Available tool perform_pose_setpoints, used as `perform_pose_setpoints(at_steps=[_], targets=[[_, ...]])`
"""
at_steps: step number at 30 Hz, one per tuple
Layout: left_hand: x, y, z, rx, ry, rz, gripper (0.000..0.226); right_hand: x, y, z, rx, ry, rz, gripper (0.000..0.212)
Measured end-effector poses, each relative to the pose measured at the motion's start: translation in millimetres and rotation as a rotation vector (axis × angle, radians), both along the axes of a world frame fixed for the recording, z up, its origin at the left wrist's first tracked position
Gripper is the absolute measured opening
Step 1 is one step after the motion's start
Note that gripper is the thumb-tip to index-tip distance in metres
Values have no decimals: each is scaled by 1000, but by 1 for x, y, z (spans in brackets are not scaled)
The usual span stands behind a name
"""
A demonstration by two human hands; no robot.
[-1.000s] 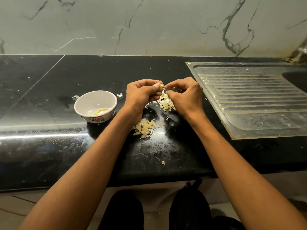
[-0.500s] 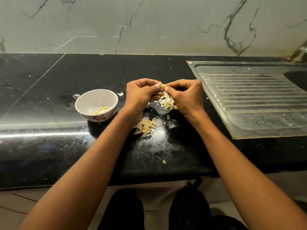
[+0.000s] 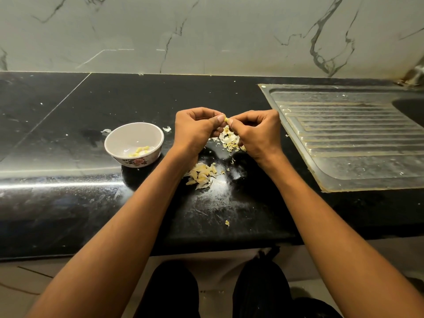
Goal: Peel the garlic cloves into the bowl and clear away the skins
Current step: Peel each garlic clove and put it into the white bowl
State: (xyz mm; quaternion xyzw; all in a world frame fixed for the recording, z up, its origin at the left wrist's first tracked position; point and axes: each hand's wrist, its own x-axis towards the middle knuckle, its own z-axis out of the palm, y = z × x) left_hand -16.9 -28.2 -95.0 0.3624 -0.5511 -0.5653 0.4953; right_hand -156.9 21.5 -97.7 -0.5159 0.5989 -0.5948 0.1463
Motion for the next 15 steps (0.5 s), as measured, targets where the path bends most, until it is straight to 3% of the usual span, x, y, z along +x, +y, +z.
perform_pose_setpoints(at_steps=[8, 15], targets=[[-3, -1, -6, -216, -178, 92, 7, 3, 2, -1, -56, 180, -78, 13], [-4, 1, -4, -231, -216, 86, 7, 3, 4, 0, -80, 240, -86, 12]])
